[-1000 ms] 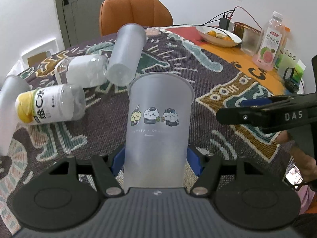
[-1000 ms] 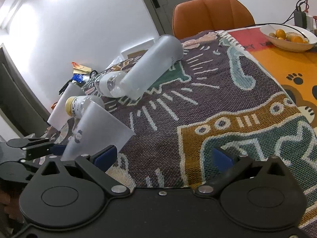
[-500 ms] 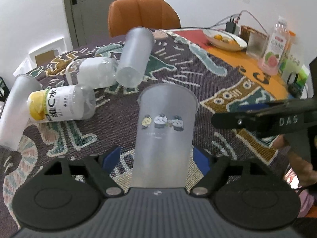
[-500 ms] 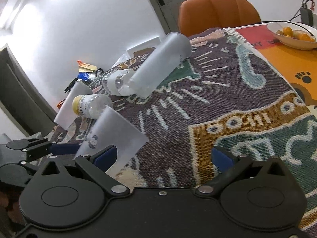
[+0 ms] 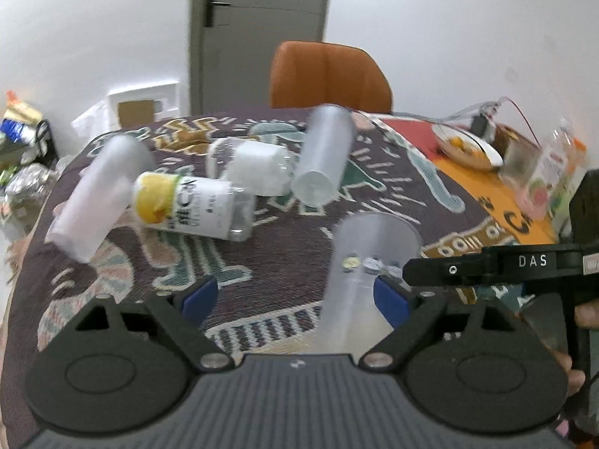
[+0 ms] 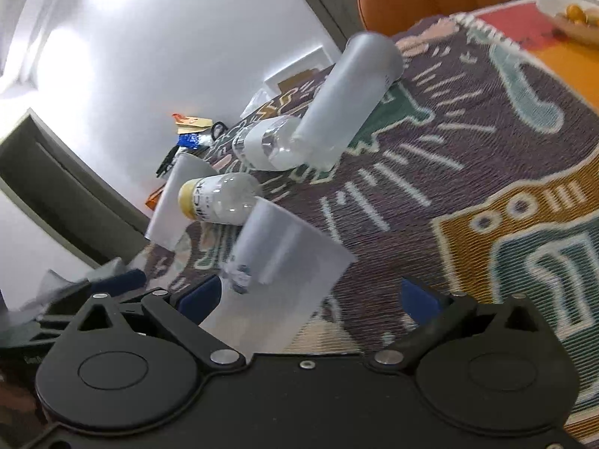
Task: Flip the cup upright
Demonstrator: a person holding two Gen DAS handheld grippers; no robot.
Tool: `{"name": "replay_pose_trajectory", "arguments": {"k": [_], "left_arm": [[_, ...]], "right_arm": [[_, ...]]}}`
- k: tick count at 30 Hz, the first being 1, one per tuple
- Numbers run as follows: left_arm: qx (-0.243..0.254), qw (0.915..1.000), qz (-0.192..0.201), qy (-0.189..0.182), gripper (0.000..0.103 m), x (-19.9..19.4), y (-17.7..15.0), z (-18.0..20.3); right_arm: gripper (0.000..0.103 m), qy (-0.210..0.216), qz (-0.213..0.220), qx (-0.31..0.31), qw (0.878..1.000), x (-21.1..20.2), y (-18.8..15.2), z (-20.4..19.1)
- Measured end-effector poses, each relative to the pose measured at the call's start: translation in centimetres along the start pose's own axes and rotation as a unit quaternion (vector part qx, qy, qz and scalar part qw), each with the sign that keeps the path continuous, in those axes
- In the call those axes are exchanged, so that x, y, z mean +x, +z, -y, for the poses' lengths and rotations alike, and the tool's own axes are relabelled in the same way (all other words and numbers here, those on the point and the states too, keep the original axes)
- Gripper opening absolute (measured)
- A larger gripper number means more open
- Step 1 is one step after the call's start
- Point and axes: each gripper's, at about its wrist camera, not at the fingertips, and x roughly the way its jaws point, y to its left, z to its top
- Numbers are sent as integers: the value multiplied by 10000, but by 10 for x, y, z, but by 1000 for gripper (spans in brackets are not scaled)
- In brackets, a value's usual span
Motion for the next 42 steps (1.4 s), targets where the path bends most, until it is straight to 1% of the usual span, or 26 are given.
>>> {"name": "replay_pose_trajectory", "arguments": {"k": [2,5,9,11,16,20,26,29,31,32,34,39,42], "left_arm": [[-182,9997,112,113,89,-4,-2,-9],[-522,9973,408,306,90,-14,-7,-24],[-934,9918,638,590,95,-21,-12,-42],[-1037,9902,645,670,96,-21,-15,-47],[-1248,9874,639,735,98,-19,-25,-55],[-1427,9852,644,699,98,-19,-35,-60],[-1669,9818,556,712,98,-16,-42,-67],[-1695,9812,546,744,98,-14,-42,-68],[-1685,9813,553,741,98,-13,-42,-67],[-1682,9815,553,728,98,-13,-42,-66],[-1675,9818,531,722,98,-12,-42,-64],[-1626,9827,539,707,98,-14,-42,-55],[-1583,9830,586,729,98,-17,-41,-51]], "right_arm": [[103,42,-49,117,9999,4,1,-1],[103,119,-133,365,9992,10,2,0],[103,228,-219,684,9972,20,4,0],[103,249,-249,846,9958,25,5,1],[103,215,-337,1231,9916,39,10,6],[103,151,-404,1444,9886,49,13,7],[103,105,-297,1655,9857,57,17,8],[103,98,-219,1755,9842,58,17,9],[95,17,-139,1788,9838,56,17,11],[82,-53,-110,1789,9838,54,17,12],[76,33,-85,1863,9824,53,17,18],[74,191,-79,1879,9820,49,17,25],[74,231,12,1712,9850,41,16,21]]}}
